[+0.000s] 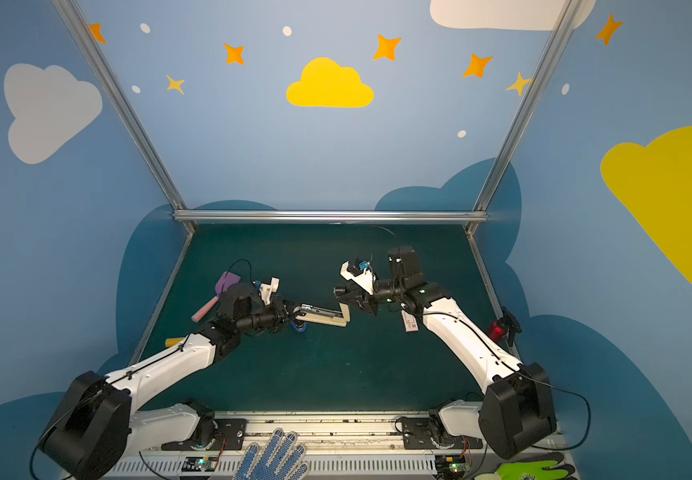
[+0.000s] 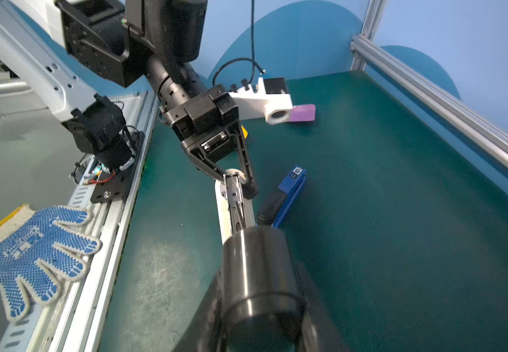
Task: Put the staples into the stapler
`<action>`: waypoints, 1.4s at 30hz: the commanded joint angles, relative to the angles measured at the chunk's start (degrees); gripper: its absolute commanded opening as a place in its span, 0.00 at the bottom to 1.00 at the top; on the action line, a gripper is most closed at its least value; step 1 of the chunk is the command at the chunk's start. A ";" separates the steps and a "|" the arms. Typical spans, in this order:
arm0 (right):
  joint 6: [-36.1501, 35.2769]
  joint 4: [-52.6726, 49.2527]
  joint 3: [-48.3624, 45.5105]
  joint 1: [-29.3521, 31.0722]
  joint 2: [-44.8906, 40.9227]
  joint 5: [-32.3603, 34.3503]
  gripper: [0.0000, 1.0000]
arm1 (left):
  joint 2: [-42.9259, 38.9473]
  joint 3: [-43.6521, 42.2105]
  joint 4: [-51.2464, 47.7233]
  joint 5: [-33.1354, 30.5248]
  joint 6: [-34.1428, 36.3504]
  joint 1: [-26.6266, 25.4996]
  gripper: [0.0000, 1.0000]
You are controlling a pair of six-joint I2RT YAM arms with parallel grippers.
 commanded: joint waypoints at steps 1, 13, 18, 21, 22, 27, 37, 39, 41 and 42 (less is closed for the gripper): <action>15.23 21.16 -1.82 -7.55 -0.54 6.05 0.00 | -3.82 -2.37 -0.42 3.44 0.88 0.54 0.04; 48.09 53.82 -13.70 -18.09 5.00 5.97 0.00 | -14.65 -8.26 7.41 1.10 -7.01 6.25 0.04; 59.20 65.46 -17.94 -19.30 9.65 9.96 0.00 | -17.00 -10.20 10.46 -1.74 -8.38 6.22 0.04; 65.53 69.84 -18.18 -20.38 13.45 10.29 0.00 | -17.77 -11.15 11.48 -3.10 -8.94 6.20 0.04; 67.13 71.06 -17.99 -20.71 14.58 9.66 0.00 | -17.95 -11.35 12.12 -3.34 -9.13 6.24 0.04; 74.77 75.22 -16.15 -20.72 19.19 5.83 0.00 | -18.18 -11.42 12.76 -4.31 -8.59 5.43 0.04; 73.54 68.63 -16.93 -20.21 16.98 3.40 0.16 | -17.09 -13.36 16.39 -11.70 -8.72 2.27 0.04; 71.12 63.65 -17.11 -19.70 14.77 3.25 0.17 | -17.29 -13.84 16.21 -15.14 -8.13 0.83 0.04; 68.37 57.06 -16.70 -18.77 12.57 2.29 0.17 | -16.67 -14.79 17.64 -18.38 -7.78 -1.04 0.04; 66.93 53.67 -16.39 -18.36 11.71 1.92 0.18 | -16.13 -15.13 18.79 -19.38 -7.82 -1.60 0.04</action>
